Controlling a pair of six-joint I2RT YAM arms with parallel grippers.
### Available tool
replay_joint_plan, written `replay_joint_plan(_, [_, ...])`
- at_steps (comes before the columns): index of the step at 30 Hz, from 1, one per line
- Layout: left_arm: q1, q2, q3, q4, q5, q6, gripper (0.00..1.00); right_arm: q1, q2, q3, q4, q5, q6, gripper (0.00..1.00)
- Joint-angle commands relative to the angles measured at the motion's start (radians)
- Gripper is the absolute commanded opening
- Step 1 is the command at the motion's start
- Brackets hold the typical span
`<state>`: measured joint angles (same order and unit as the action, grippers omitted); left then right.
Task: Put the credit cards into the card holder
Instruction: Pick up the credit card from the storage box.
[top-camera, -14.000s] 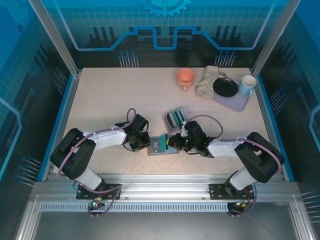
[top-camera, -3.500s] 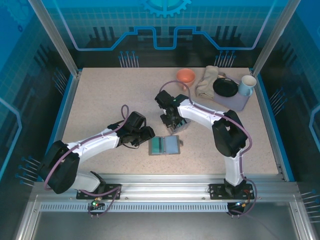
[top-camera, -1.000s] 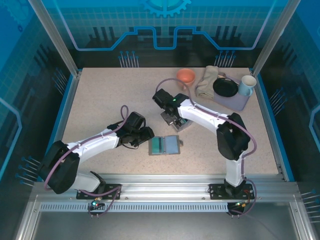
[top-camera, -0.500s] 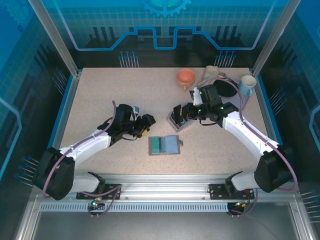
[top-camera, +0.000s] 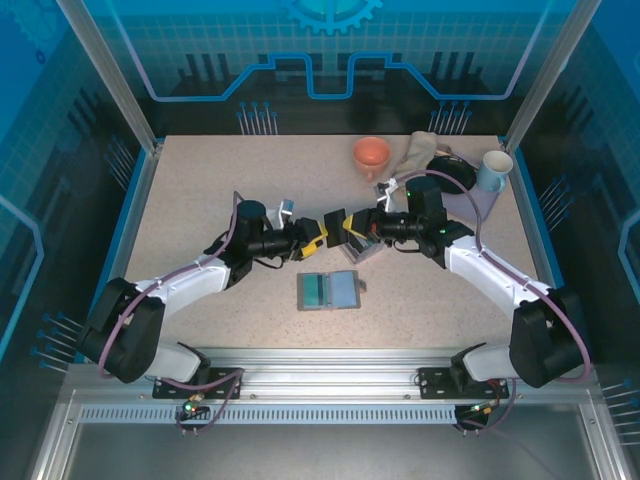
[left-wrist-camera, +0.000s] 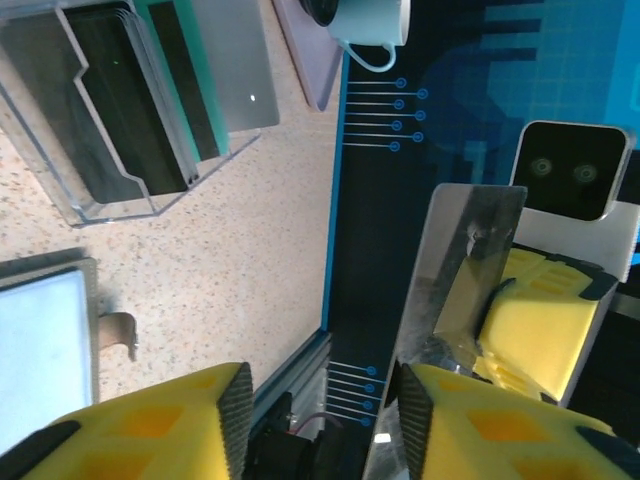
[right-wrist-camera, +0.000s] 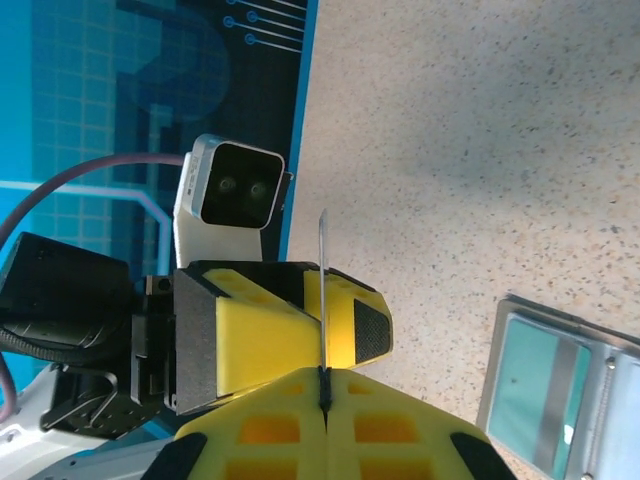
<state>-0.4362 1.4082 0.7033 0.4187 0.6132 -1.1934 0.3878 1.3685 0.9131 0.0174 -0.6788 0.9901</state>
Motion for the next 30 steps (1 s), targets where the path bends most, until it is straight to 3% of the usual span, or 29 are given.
replay_joint_plan(1, [0.004, 0.012, 0.025, 0.077, 0.05, -0.02, 0.39, -0.015, 0.019, -0.008, 0.082, -0.065, 0.054, 0.0])
replay_joint_plan(9, [0.004, 0.002, 0.022, 0.133, 0.058, -0.042, 0.2, -0.015, 0.047, -0.01, 0.063, -0.066, 0.044, 0.0])
replay_joint_plan(18, [0.004, -0.034, 0.018, 0.006, 0.023, 0.017, 0.0, -0.016, 0.033, -0.028, -0.047, 0.006, -0.025, 0.02])
replay_joint_plan(21, [0.001, -0.061, 0.037, -0.195, -0.018, 0.135, 0.0, -0.003, -0.001, -0.023, -0.206, 0.117, -0.133, 0.2])
replay_joint_plan(25, [-0.022, -0.078, 0.025, -0.399, -0.102, 0.26, 0.0, 0.04, -0.012, -0.015, -0.457, 0.36, -0.27, 0.48])
replay_joint_plan(30, [-0.109, -0.021, 0.004, -0.432, -0.177, 0.301, 0.0, 0.136, 0.052, -0.065, -0.488, 0.473, -0.322, 0.68])
